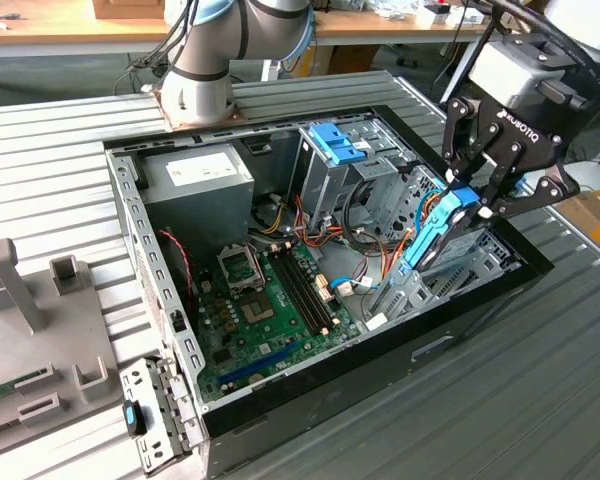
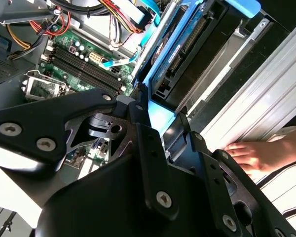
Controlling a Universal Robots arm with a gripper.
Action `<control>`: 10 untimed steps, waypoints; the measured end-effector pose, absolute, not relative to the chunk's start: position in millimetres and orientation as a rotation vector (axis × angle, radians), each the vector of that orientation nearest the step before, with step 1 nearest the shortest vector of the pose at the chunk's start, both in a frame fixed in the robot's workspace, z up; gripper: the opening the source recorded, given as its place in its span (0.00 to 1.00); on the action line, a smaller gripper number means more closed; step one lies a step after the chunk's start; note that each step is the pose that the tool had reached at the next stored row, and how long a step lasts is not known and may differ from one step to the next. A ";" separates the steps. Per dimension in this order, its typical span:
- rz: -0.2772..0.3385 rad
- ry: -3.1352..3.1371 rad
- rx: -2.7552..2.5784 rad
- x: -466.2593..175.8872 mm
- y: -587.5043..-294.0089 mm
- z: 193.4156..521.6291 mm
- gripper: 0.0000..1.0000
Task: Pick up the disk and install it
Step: 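Insert the disk into the insertion slot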
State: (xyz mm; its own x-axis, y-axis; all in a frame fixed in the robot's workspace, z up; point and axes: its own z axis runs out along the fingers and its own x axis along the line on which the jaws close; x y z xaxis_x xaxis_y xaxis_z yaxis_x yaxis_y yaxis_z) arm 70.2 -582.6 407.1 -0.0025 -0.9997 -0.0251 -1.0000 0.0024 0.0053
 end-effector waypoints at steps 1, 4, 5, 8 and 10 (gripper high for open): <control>0.034 2.214 -2.209 70.2 -583.0 399.9 0.36; 0.034 2.214 -2.209 70.2 -583.4 391.2 0.36; 0.033 2.214 -2.209 70.2 -583.4 391.2 0.36; 0.034 2.214 -2.209 70.1 -583.4 390.9 0.44; 0.034 2.214 -2.209 70.2 -583.4 390.8 0.44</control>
